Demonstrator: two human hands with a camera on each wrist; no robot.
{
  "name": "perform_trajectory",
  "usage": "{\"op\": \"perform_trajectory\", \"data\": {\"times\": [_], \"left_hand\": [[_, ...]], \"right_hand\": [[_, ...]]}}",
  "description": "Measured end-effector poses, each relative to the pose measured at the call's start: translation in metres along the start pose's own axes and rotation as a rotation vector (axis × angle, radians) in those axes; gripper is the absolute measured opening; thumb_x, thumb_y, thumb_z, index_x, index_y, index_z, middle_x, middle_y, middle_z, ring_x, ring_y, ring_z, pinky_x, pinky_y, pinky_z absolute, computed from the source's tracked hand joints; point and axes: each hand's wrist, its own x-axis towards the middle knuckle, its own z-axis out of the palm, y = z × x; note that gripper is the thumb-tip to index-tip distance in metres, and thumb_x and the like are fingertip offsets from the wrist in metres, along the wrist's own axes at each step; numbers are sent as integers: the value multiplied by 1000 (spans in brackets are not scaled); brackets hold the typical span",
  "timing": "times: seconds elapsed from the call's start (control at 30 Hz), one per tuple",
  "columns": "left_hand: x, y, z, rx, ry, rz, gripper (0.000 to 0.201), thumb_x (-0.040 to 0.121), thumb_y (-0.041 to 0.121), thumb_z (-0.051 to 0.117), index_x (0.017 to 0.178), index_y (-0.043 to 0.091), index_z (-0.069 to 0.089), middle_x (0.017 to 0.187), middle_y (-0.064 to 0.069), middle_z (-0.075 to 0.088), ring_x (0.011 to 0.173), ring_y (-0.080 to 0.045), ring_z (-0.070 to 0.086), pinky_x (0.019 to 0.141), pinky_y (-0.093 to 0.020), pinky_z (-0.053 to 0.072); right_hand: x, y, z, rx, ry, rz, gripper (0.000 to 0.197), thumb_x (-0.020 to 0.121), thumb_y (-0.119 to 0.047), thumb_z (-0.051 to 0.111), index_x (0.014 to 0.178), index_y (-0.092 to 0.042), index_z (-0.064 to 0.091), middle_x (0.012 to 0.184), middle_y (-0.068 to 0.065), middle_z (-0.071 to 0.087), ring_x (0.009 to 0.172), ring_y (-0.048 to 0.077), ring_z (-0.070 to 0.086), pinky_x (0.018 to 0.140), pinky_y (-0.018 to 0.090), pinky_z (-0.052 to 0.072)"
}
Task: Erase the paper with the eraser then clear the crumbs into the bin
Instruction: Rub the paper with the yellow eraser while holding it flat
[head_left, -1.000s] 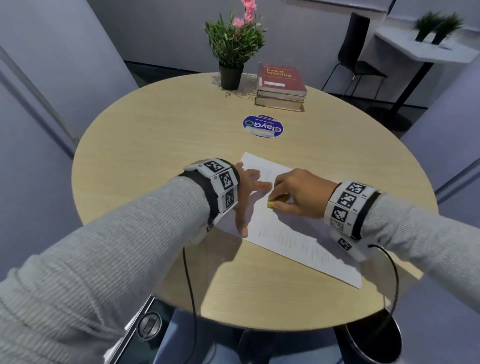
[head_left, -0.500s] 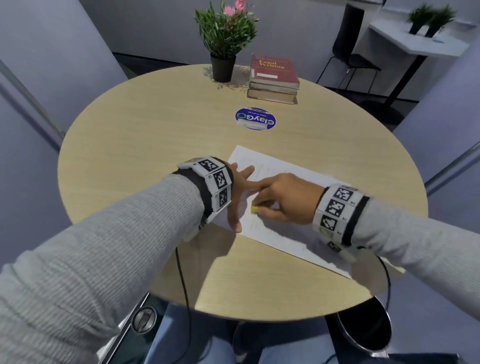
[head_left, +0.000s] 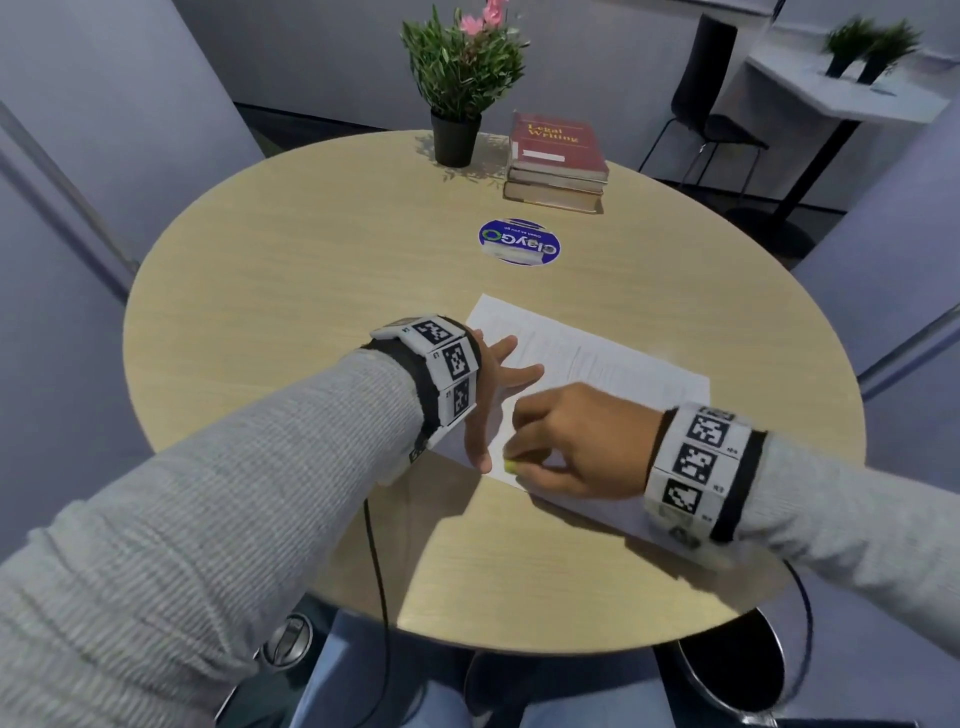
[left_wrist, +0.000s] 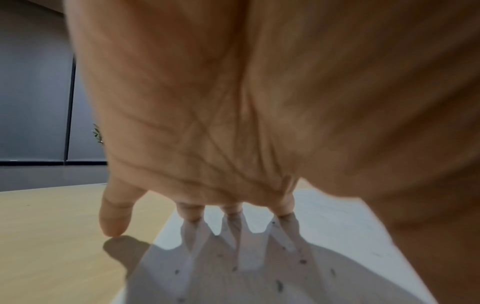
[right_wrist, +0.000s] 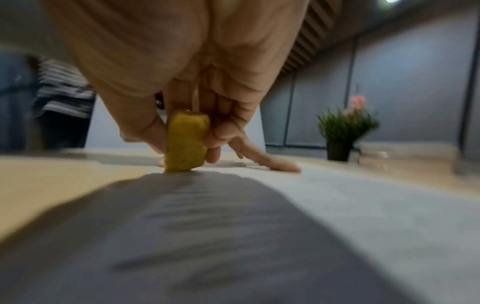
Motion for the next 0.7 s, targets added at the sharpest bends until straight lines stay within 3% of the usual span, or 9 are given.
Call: {"op": "perform_trajectory", "data": {"times": [0.07, 0.17, 0.33, 0.47, 0.53, 0.6, 0.7], "left_hand": [[0, -1, 2, -9, 12, 17, 133, 60, 66, 76, 144, 43, -24, 153, -5, -32, 142, -36, -21, 112, -58, -1], [0, -2, 2, -21, 29, 26, 130, 61, 66, 75, 144, 45, -24, 154, -6, -31, 143, -36, -19, 112, -58, 0], [5, -2, 2, -4, -6, 34, 135, 59, 69, 75, 144, 39, -26, 151, -5, -35, 140, -32, -29, 114, -57, -8], [-1, 0, 0, -22, 5, 17, 130, 63, 65, 74, 144, 42, -25, 153, -6, -33, 142, -36, -20, 112, -59, 1], [-6, 1, -2, -25, 8, 26, 129, 65, 62, 75, 143, 42, -25, 153, -4, -33, 142, -34, -21, 112, -58, 1], [-5, 0, -1, -13, 4, 37, 130, 65, 62, 75, 144, 39, -25, 153, -3, -33, 141, -32, -25, 113, -56, -3], [-3, 0, -1, -17, 4, 20, 131, 63, 64, 75, 145, 40, -25, 154, -5, -32, 142, -37, -21, 112, -58, 0]], "right_hand": [[2, 7, -5, 34, 1, 31, 21, 85, -30, 58, 88, -17, 75, 79, 0, 66, 66, 17, 61, 64, 30, 51], [8, 35, -15, 14, 119, 169, 21, 82, -28, 59, 88, -17, 75, 80, 5, 67, 69, 22, 63, 67, 38, 53], [-3, -2, 1, 70, -4, -16, 22, 86, -31, 57, 89, -18, 75, 77, 0, 64, 64, 17, 60, 62, 28, 49], [7, 37, -17, 15, 128, 166, 20, 84, -29, 60, 89, -17, 75, 79, 5, 67, 69, 23, 62, 67, 38, 53], [5, 27, -9, 8, 141, 110, 19, 83, -28, 59, 86, -18, 75, 78, 3, 66, 67, 20, 61, 67, 32, 52], [-1, 0, 1, 43, 47, -8, 21, 84, -30, 57, 84, -18, 74, 77, 0, 64, 63, 17, 60, 62, 25, 48], [3, 14, -7, 56, 40, 45, 21, 85, -30, 59, 88, -18, 75, 78, 2, 67, 66, 19, 62, 64, 30, 52]]}}
